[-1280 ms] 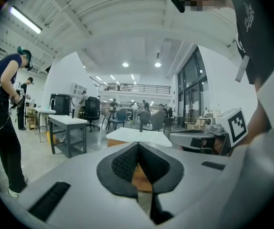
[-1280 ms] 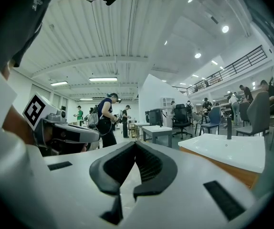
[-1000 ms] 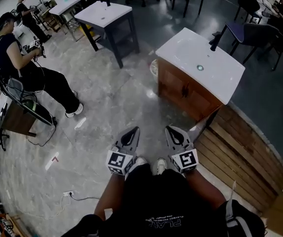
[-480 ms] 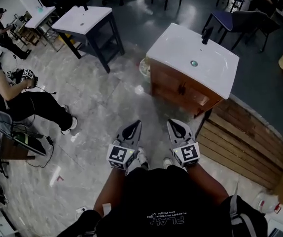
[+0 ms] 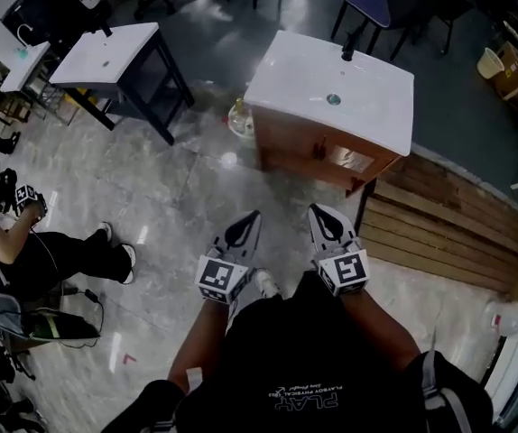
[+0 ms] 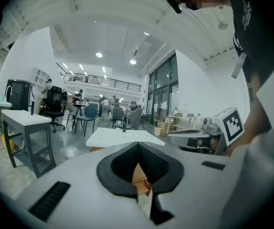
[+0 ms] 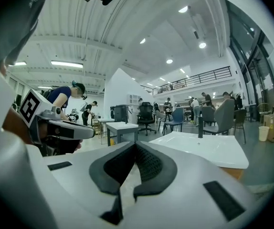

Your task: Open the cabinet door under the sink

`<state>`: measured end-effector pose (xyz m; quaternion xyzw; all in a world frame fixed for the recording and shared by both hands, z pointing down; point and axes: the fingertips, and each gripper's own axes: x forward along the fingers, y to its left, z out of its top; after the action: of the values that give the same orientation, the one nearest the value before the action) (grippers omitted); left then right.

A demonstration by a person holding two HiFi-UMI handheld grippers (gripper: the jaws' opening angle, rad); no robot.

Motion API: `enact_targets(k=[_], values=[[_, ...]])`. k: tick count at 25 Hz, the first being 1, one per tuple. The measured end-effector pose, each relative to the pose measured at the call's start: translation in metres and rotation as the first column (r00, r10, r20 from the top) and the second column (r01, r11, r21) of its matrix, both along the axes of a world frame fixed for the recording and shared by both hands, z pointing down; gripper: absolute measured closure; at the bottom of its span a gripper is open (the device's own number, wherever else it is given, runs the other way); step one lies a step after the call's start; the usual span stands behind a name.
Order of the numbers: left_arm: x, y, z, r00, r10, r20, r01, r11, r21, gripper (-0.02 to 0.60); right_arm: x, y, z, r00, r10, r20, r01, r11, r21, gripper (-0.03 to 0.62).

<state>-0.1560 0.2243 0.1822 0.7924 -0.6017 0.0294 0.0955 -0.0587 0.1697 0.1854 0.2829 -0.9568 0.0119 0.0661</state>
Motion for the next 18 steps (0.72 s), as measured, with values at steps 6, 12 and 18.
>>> enact_targets(k=[6,12,18], values=[[0.004,-0.023,0.016,0.998,0.064,-0.024,-0.065,0.997,-0.034,0.563,0.003,-0.019,0.011,0.997,0.069,-0.017,-0.069,0.997,-0.017,0.572],[0.013,-0.065,0.032,0.993,0.118,-0.020,-0.119,0.991,-0.068,0.563,0.006,-0.055,0.024,0.993,0.117,-0.013,-0.117,0.992,-0.042,0.571],[0.020,-0.120,0.050,0.990,0.140,-0.027,-0.142,0.985,-0.099,0.563,0.012,-0.095,0.050,0.990,0.141,-0.014,-0.142,0.985,-0.097,0.571]])
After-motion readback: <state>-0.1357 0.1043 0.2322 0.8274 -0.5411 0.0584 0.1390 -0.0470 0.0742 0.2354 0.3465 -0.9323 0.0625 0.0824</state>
